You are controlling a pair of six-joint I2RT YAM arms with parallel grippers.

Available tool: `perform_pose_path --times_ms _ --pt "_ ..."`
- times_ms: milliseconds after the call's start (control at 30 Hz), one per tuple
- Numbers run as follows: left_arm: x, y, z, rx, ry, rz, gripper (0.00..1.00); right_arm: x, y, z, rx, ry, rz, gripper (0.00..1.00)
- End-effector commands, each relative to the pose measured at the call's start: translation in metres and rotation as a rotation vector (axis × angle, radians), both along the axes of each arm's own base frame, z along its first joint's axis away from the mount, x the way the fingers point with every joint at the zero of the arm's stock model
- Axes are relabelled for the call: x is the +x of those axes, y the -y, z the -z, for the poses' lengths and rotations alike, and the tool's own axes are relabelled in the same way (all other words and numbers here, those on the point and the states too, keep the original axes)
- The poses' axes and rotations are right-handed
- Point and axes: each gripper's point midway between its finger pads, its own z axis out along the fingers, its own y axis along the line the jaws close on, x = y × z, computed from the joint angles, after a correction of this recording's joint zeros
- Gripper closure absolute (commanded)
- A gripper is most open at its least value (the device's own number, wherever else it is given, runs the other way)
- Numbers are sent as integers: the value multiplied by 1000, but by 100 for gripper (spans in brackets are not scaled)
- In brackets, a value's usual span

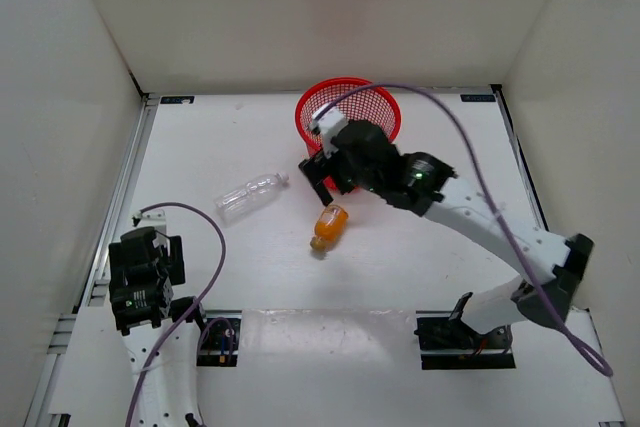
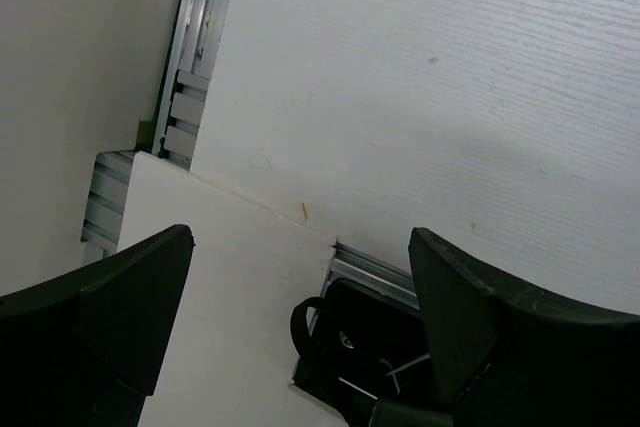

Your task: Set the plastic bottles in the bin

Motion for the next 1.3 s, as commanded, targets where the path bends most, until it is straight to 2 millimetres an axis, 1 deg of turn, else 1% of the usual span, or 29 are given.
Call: perform_pose_path --times_ms 0,67,100,167,200,233,267,300,333,400,433,467,500,533,567,600,633,667,700,733,767,833,867,933,967,1033,1067,1133,1267 --pt "9 2 -4 6 22 40 0 -13 -8 88 -216 -155 -71 1" --pt "9 2 0 2 5 40 0 -18 -7 112 -260 -228 -25 1" --pt "9 3 4 -7 -3 46 0 -16 -13 125 -251 -278 34 1" --pt "9 3 4 2 -21 60 0 -12 -15 137 -244 -312 142 1" --pt "9 3 4 2 -21 60 0 -11 -10 147 -256 -341 219 1" --pt "9 3 4 2 -21 60 0 -5 -5 151 -207 -358 368 1" --pt "9 3 4 2 -21 60 0 -3 0 151 -181 -367 453 1" --pt "10 3 4 8 -25 76 0 -7 12 160 -192 -392 544 1" --pt "9 2 5 12 -35 69 0 -8 11 160 -87 -435 666 1" --pt "9 2 5 12 -35 69 0 -19 16 171 -8 -499 736 1" --pt "11 2 4 14 -27 69 0 -21 14 174 67 -533 804 1" --pt "11 2 8 14 -50 85 0 -26 11 173 104 -556 812 1" --pt "11 2 8 14 -50 85 0 -24 6 179 137 -557 813 1" --pt "13 2 7 17 -41 85 0 -22 -1 174 136 -540 738 1" --pt "12 2 11 12 -59 85 0 -20 -9 170 135 -508 677 1" --pt "12 2 11 12 -59 85 0 -18 -20 172 116 -482 605 1" --pt "12 2 11 12 -59 85 0 -13 -29 175 26 -428 515 1" --pt "12 2 11 12 -59 85 0 -8 -27 178 -30 -397 508 1" --pt "15 3 10 15 -50 94 0 -12 -19 187 -127 -406 503 1" --pt "15 3 10 15 -50 94 0 -10 -20 200 -210 -402 480 1" --pt "14 3 14 10 -68 95 0 -9 -28 198 -215 -410 455 1" --pt "13 2 14 17 -69 88 0 -18 -33 217 -251 -470 418 1" --pt "12 2 17 15 -78 88 0 -17 -36 219 -237 -483 439 1" --pt "12 2 17 15 -78 88 0 -15 -30 233 -265 -482 494 1" --pt "12 2 17 15 -78 88 0 -15 -30 233 -265 -482 494 1" --pt "13 3 17 15 -78 98 0 -15 -32 245 -286 -487 479 1" --pt "13 3 17 15 -78 98 0 -14 -34 245 -289 -478 464 1" --pt "13 3 17 22 -80 102 0 -13 -34 253 -316 -473 448 1" --pt "13 1 17 33 -95 101 0 -11 -36 254 -344 -458 397 1"
